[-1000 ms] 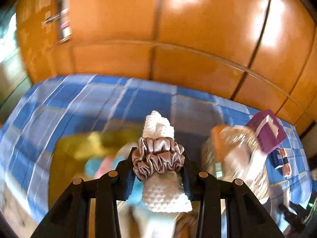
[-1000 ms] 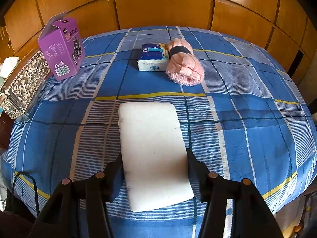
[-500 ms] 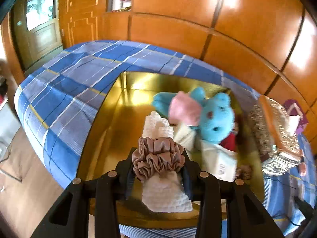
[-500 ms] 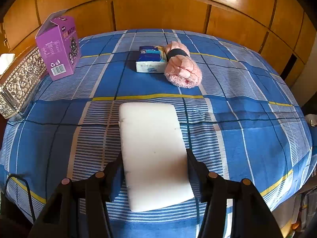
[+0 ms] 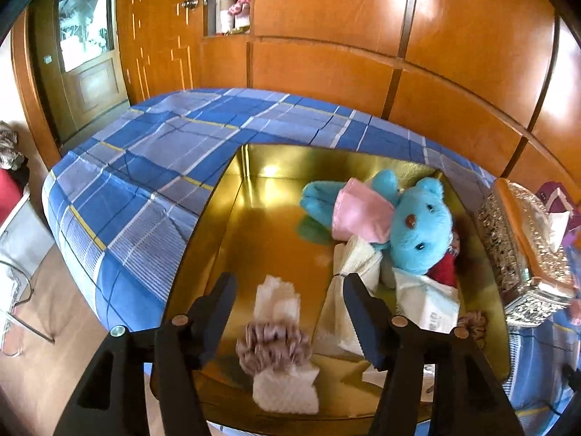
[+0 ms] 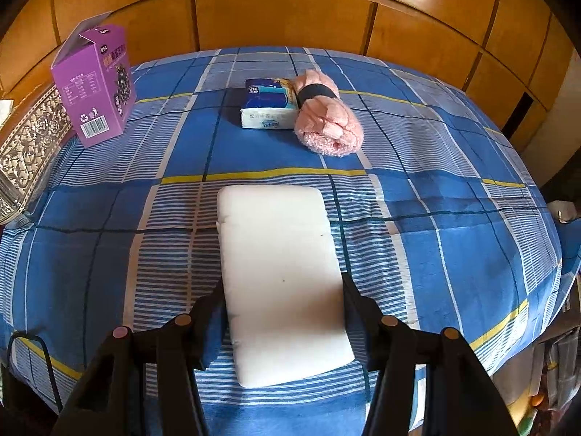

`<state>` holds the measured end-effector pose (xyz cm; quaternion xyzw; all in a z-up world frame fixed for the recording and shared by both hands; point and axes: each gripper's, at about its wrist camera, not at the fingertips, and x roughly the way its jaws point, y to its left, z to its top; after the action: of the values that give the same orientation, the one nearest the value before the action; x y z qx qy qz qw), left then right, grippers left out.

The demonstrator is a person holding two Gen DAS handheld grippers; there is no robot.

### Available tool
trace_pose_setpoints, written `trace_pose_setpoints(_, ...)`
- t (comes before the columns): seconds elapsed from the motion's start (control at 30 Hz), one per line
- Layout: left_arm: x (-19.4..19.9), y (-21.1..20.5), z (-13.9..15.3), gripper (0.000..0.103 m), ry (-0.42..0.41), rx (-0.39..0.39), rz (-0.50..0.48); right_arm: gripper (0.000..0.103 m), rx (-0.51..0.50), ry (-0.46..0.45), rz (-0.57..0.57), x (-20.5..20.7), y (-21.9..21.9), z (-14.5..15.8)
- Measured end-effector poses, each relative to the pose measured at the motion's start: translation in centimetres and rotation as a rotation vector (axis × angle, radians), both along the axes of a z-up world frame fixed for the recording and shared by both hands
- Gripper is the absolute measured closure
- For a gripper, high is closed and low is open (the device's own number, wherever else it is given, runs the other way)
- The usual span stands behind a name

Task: Organize soft objects
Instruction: 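Carry the scrunchie into the gold tray and release it while the right gripper holds the white pad, then carry the white foam pad over the gold tray and release it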

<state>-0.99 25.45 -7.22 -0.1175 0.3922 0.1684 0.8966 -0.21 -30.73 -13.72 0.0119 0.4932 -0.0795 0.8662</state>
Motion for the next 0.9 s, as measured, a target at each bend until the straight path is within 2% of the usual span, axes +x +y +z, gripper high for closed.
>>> trace_pose_setpoints(0.43, -0.6, -3.8, 2.7, 0.040, -0.069, 0.001, -0.114, 0.048, 0.027, 0.029, -0.008, 1.3, 0.2, 0.3)
trace_pose_setpoints(0.67, -0.6, -5.7, 2.7, 0.040, -0.067, 0.017, -0.166, 0.049, 0.047, 0.057, 0.057, 3.4, 1.7, 0.8)
trace_pose_setpoints(0.9, -0.6, -6.7, 2.7, 0.040, -0.063, 0.022, -0.206, 0.049, 0.089, 0.025, 0.130, 6.7, 3.8, 4.0)
